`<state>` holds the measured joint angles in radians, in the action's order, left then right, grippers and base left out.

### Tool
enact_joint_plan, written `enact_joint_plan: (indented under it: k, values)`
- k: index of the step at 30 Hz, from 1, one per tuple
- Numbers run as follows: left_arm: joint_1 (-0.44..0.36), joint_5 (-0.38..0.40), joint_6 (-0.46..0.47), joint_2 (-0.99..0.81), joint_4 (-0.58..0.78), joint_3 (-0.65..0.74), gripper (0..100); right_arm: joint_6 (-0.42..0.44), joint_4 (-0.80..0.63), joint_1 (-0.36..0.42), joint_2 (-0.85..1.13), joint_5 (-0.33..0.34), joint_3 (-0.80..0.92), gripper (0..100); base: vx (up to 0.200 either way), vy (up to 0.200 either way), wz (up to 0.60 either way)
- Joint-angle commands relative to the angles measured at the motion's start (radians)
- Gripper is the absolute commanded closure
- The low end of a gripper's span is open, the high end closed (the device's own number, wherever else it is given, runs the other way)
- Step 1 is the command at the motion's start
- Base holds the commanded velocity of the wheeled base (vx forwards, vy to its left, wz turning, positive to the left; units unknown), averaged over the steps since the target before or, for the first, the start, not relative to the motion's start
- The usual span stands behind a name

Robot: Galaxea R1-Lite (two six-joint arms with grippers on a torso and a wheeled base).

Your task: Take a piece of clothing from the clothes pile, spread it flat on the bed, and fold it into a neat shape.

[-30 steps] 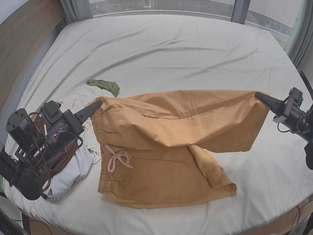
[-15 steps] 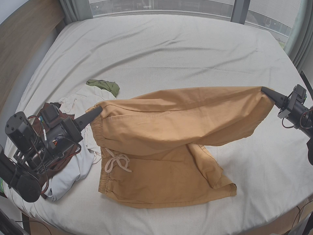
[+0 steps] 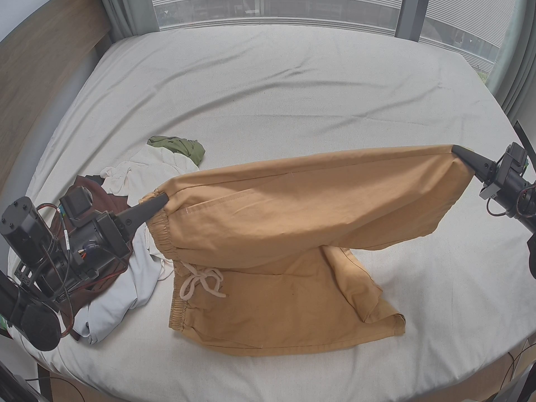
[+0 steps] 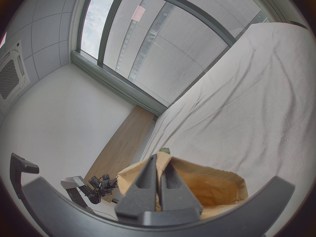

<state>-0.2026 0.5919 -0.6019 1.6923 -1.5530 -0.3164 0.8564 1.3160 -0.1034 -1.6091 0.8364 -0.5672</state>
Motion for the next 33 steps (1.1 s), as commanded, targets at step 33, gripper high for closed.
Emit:
enact_joint_plan:
  k: [33]
  values:
    - [-0.003, -0.205, 0.001, 0.132, 0.001, -0.165, 100, -0.003, -0.052, 0.041, -0.008, -0.003, -0.086, 100, 0.0, 0.0, 0.0]
